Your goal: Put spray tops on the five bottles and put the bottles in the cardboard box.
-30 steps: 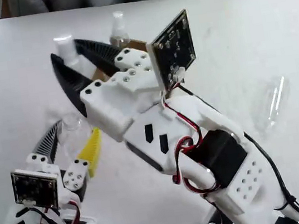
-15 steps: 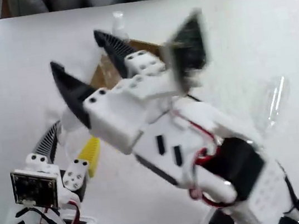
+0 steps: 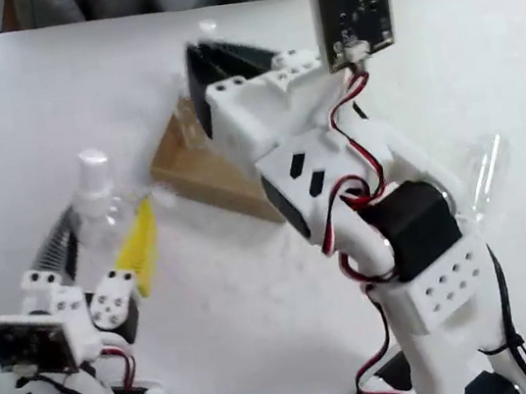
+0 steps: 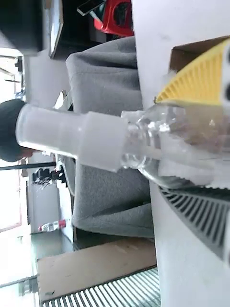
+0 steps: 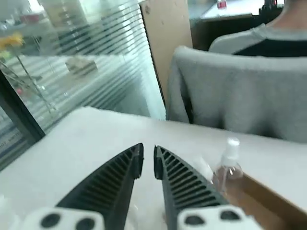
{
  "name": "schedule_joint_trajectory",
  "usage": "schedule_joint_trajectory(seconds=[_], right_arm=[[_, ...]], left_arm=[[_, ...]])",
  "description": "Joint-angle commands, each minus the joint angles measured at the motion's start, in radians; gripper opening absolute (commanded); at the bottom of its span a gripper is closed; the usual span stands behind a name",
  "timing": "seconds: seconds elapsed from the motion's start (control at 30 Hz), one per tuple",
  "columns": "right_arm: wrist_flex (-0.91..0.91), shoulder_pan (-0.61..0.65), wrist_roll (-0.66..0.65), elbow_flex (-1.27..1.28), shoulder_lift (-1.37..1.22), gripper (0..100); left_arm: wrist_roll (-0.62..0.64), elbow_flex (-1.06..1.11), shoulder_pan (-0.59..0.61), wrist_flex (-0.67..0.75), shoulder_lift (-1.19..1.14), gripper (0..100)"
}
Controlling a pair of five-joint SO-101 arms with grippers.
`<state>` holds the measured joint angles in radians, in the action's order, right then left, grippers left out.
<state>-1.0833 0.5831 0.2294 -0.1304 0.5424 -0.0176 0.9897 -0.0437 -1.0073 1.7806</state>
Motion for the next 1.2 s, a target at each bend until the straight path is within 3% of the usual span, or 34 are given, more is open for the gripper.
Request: schedule_joint_trajectory(seconds=[0.0,0.3,0.43,0.57,0.77,1.17], right_arm=[[-0.096,-0.067,-0.002,0.046,0.045,1.5],[-0.114,-0.275,-0.002,0.393,0.145,1.5],[-0.068,-0.369,-0.002,0.569,0.166,1.5],[0.085,-0.463,-0.003,0.766,0.173,1.5],[0.363,-0.518,-0.005,1.017,0.173,1.5],[0.808,-0.510,0.006,1.309,0.173,1.5]], left_arm=[[0.023,-0.051,0.062,0.100,-0.113,2],[0.026,-0.092,0.059,0.322,-0.398,2],[0.137,-0.031,0.056,0.466,-0.433,2],[0.239,0.081,0.056,0.657,-0.453,2],[0.242,0.235,0.054,0.919,-0.507,2],[0.242,0.238,-0.008,1.106,-0.811,2]])
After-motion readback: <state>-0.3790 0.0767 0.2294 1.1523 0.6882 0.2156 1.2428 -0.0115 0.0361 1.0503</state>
